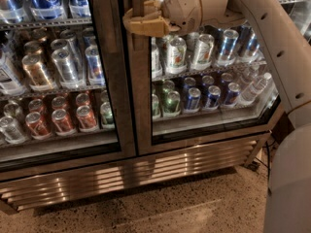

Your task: Open right fridge door

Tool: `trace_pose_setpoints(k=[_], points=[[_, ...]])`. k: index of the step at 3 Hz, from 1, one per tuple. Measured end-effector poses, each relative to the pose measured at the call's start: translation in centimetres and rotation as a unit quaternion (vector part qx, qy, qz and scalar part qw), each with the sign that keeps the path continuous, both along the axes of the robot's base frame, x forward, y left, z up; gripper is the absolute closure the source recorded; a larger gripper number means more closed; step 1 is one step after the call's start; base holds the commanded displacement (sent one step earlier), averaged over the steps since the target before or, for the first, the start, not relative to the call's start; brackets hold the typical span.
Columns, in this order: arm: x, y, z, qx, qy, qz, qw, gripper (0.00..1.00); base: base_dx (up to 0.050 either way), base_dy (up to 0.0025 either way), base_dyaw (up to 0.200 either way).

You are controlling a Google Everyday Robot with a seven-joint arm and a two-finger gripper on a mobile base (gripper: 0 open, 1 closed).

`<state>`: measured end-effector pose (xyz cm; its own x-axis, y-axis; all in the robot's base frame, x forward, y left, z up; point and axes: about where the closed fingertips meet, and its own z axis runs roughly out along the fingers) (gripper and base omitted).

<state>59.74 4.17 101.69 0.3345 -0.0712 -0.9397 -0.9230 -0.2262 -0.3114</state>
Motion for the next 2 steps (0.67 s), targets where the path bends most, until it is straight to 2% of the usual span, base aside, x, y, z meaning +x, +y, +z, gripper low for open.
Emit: trace_pose_setpoints(k=[1,2], points=[[1.3,1.0,-0.2,0.000,0.000,0.000,1.0000,1.00,0.000,0.00000,0.000],[1.4,2.1,-0.7,-0.011,0.006,0.014,0.9998,1.00,0.000,0.00000,0.000]])
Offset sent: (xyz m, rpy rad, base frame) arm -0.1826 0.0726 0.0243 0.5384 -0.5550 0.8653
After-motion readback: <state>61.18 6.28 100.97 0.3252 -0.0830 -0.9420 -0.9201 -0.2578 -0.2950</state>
